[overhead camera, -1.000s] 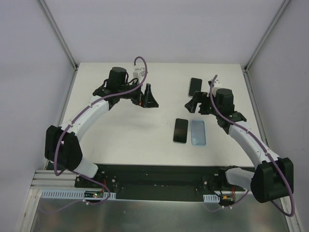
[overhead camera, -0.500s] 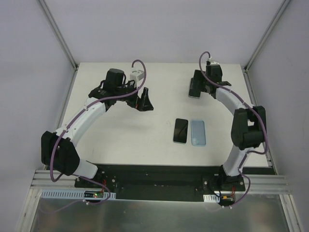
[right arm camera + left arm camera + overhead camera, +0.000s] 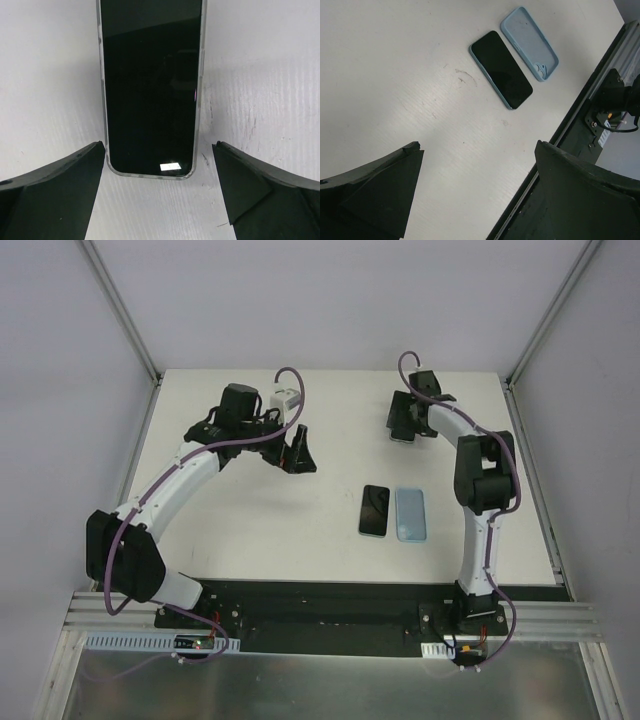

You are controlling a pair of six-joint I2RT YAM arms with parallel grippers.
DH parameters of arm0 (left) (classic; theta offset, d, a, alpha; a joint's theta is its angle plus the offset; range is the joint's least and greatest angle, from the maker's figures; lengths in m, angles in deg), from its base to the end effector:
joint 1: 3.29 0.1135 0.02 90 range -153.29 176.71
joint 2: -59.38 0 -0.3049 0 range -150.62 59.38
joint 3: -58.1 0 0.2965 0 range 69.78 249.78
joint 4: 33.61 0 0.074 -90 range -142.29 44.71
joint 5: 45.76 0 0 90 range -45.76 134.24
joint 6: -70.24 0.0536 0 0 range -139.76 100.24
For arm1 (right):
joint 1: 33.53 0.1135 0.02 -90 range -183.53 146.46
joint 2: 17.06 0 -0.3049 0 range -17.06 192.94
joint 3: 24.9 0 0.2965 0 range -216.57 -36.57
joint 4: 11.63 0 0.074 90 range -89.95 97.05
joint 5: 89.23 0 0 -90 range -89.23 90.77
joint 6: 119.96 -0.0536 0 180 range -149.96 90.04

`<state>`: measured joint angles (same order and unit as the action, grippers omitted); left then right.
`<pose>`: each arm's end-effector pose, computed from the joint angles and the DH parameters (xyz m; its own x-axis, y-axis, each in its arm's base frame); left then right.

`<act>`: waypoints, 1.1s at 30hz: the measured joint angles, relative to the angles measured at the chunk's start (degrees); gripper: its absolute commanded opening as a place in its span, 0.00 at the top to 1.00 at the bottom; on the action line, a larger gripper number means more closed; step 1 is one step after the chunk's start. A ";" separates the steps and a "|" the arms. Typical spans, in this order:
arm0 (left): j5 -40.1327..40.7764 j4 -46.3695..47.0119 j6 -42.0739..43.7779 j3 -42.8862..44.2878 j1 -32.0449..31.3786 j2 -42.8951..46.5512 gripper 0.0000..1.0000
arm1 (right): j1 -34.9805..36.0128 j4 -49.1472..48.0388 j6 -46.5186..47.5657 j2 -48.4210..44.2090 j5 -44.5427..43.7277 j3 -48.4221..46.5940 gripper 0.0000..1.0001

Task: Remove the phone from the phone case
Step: Move the phone to the center of the board.

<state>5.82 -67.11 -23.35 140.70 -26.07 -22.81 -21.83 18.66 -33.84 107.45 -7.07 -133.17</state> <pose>0.3303 -0.1748 0.3544 -0.5514 0.1784 -0.8149 0.7503 0.5330 -0.3911 0.5546 0.1074 0.1896 -0.7164 -0.0799 -0.6931 -0.0607 0.9968 -0.0522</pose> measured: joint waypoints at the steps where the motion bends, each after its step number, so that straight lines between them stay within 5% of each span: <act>1: -0.02 -0.04 -0.02 0.00 0.00 -0.09 0.01 | 0.00 0.70 -0.13 0.76 0.09 -0.90 0.01; 26: -0.11 -1.40 0.04 0.96 0.02 -2.08 0.01 | 1.62 16.28 1.38 10.67 -0.70 -17.79 0.01; 33: -0.33 -1.49 0.13 1.07 0.02 -2.10 0.01 | 1.97 20.31 2.54 12.94 -1.92 -21.94 0.11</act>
<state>5.50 -68.60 -23.22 141.77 -26.05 -24.91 -19.86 38.96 -31.30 120.39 -8.99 -155.11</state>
